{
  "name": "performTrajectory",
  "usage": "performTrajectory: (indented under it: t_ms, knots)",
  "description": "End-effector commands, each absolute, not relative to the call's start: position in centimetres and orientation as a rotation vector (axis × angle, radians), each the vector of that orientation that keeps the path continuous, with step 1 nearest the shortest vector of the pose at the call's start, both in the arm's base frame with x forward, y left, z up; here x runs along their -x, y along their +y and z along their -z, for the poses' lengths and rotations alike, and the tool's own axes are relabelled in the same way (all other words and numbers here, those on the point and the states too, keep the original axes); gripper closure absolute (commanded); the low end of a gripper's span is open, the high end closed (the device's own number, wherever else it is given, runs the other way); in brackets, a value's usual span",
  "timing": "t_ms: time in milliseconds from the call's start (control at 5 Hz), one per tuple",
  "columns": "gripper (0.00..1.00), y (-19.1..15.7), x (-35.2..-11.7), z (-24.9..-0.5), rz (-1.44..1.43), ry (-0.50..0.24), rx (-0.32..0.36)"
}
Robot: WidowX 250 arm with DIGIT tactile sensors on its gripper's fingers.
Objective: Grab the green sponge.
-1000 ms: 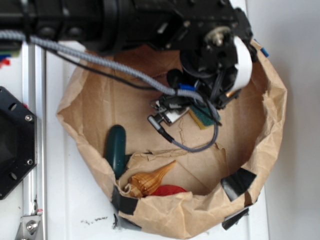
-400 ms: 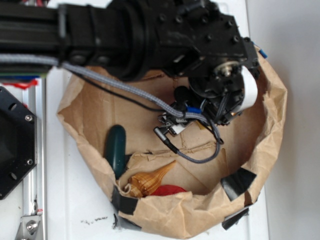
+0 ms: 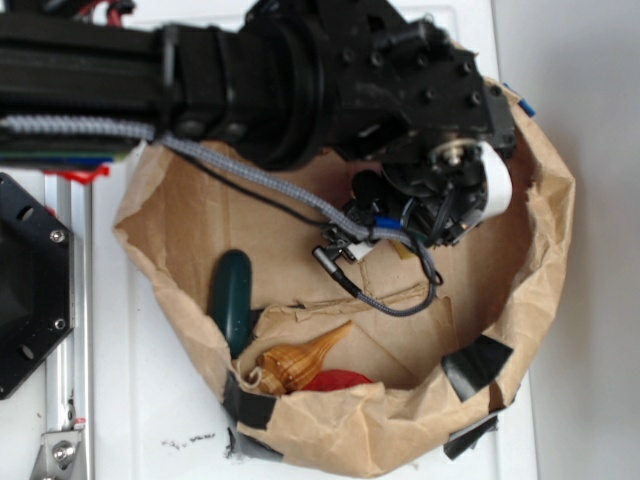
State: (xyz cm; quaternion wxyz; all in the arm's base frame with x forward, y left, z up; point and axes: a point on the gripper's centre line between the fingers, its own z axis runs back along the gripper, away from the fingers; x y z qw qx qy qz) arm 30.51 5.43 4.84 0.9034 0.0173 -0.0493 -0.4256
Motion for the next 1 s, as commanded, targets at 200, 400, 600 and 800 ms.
performTrajectory:
  t_ms: [200,400,600,800]
  knots:
    - [0.0,5.5,-31.3,-4.0,0.901,-0.094,-0.109]
    - [0.0,5.6,-31.4,-3.0,0.891,-0.052,-0.117]
    - [1.0,5.7,-31.3,-3.7,0.874,-0.079,-0.097]
    - [1.0,5.9,-31.1,-4.5,0.871,-0.115,-0.084]
